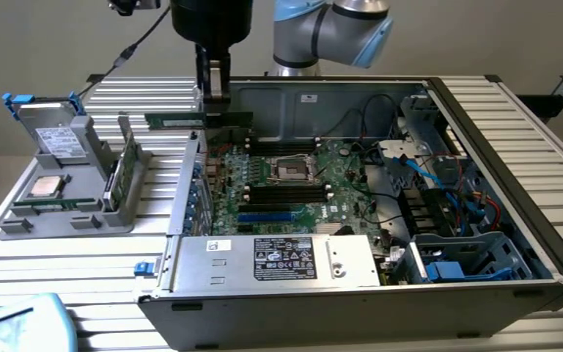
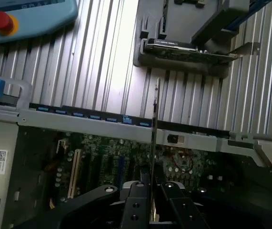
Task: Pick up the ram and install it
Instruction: 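Pick up the ram and move it above insertion slot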
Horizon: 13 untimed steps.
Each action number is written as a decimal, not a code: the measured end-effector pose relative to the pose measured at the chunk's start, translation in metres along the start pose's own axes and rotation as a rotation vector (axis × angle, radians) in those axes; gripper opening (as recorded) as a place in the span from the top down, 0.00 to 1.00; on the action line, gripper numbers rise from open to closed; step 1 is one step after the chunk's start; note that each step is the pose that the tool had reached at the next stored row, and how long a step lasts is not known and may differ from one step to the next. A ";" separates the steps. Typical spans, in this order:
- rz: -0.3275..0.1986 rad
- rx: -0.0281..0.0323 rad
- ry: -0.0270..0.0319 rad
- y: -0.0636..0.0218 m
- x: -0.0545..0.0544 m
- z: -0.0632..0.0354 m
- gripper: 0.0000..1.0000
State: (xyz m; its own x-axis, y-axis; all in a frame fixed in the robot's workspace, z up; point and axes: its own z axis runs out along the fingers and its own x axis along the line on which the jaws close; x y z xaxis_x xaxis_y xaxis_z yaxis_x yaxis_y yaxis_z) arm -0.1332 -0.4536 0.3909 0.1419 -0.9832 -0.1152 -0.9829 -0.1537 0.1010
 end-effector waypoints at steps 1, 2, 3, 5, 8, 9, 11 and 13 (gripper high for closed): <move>-0.001 0.0050 -0.0004 -0.0033 0.000 -0.0002 0.86; -0.001 0.0101 -0.0007 -0.0065 0.001 -0.0005 0.86; -0.002 0.0155 -0.0010 -0.0100 0.002 -0.0007 0.86; -0.003 0.0256 -0.0015 -0.0164 0.002 -0.0011 0.86; -0.005 0.0404 -0.0022 -0.0265 0.004 -0.0018 0.86; -0.006 0.0450 -0.0025 -0.0299 0.004 -0.0019 0.86; -0.007 0.0529 -0.0036 -0.0361 0.005 -0.0022 0.86; -0.007 0.0593 -0.0048 -0.0415 0.006 -0.0021 0.86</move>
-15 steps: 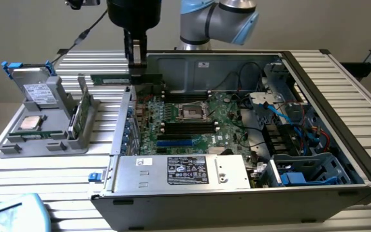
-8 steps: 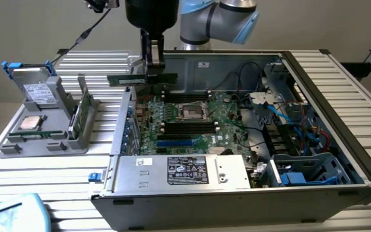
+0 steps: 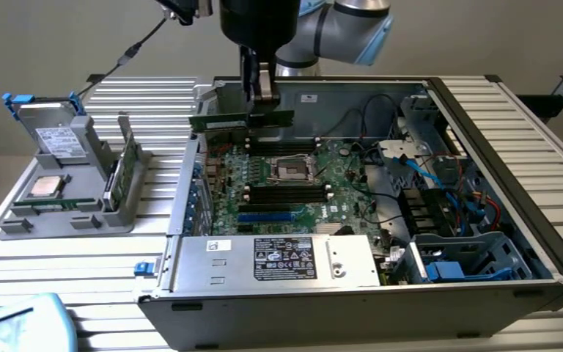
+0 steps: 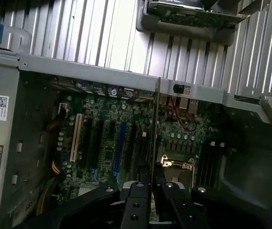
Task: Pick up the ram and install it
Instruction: 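Pick up the ram and move it above insertion slot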
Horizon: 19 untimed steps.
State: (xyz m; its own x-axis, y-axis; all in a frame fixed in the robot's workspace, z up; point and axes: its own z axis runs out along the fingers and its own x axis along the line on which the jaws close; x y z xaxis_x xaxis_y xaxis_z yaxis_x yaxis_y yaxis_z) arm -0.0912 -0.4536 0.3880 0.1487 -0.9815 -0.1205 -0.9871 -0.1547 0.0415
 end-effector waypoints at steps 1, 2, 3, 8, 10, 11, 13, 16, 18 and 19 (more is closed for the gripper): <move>0.000 0.0027 -0.0005 -0.0022 0.000 0.0003 0.86; -0.001 0.0053 -0.0009 -0.0042 0.001 0.0007 0.86; -0.001 0.0074 -0.0013 -0.0061 0.001 0.0011 0.86; 0.001 0.0140 -0.0032 -0.0160 0.003 0.0038 0.86; 0.002 0.0146 -0.0034 -0.0217 0.004 0.0060 0.86; 0.002 0.0145 -0.0034 -0.0253 0.004 0.0074 0.86; 0.002 0.0146 -0.0034 -0.0343 0.006 0.0105 0.86; 0.002 0.0145 -0.0031 -0.0480 0.008 0.0151 0.86; 0.002 0.0146 -0.0033 -0.0574 0.008 0.0184 0.86; 0.002 0.0145 -0.0034 -0.0611 0.008 0.0200 0.86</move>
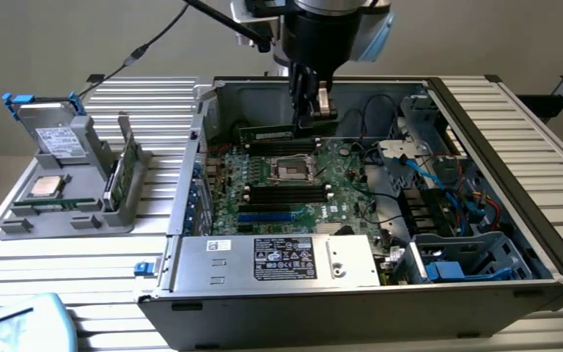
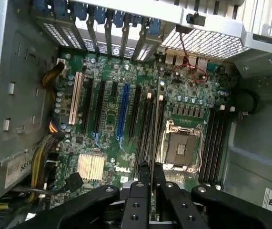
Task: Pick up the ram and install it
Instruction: 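Pick up the ram and move it above insertion slot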
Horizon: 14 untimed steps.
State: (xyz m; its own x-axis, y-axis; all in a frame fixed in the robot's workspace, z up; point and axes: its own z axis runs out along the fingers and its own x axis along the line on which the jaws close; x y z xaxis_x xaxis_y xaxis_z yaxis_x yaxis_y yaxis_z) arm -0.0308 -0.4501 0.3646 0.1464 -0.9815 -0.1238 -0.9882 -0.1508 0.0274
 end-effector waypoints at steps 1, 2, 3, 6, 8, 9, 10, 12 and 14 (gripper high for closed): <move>0.001 -0.0002 -0.0001 -0.0042 -0.001 0.0037 0.86; 0.002 -0.0002 -0.0002 -0.0050 -0.002 0.0056 0.86; 0.004 -0.0001 -0.0001 -0.0054 -0.003 0.0075 0.86; 0.009 -0.0007 -0.0004 -0.0063 -0.006 0.0133 0.86; 0.012 -0.0012 -0.0007 -0.0068 -0.007 0.0173 0.86; 0.014 -0.0016 -0.0009 -0.0070 -0.008 0.0192 0.86; 0.016 -0.0022 -0.0009 -0.0072 -0.009 0.0211 0.86; 0.020 -0.0035 -0.0012 -0.0076 -0.010 0.0249 0.86; 0.024 -0.0047 -0.0012 -0.0080 -0.011 0.0284 0.86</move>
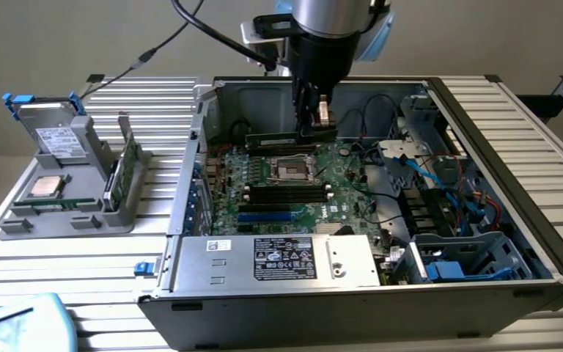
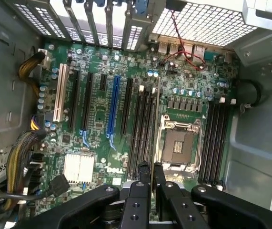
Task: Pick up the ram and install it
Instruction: 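Pick up the ram and move it above insertion slot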
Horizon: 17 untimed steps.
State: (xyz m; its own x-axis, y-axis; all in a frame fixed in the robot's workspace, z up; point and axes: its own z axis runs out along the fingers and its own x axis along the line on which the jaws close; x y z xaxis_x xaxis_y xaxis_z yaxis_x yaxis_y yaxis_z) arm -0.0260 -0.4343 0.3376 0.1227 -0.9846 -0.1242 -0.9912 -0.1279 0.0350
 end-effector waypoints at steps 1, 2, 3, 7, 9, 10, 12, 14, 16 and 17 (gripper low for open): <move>0.002 -0.0003 0.0009 -0.0001 0.000 0.0014 0.86; 0.005 -0.0005 0.0025 -0.0001 0.000 0.0025 0.86; 0.008 -0.0006 0.0045 -0.0002 -0.001 0.0036 0.86; 0.019 -0.0006 0.0117 -0.0006 -0.001 0.0083 0.86; 0.024 -0.0008 0.0150 -0.0007 -0.002 0.0106 0.86; 0.027 -0.0008 0.0167 -0.0008 -0.002 0.0119 0.86; 0.034 -0.0012 0.0199 -0.0009 -0.002 0.0141 0.86; 0.039 -0.0020 0.0227 -0.0012 -0.002 0.0161 0.86; 0.043 -0.0033 0.0261 -0.0015 -0.003 0.0179 0.86; 0.044 -0.0042 0.0284 -0.0017 -0.004 0.0187 0.86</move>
State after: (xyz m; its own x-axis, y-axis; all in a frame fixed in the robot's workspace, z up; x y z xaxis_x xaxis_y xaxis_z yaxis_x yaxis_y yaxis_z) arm -0.0257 -0.4281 0.3194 0.0804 -0.9923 -0.0942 -0.9954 -0.0849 0.0439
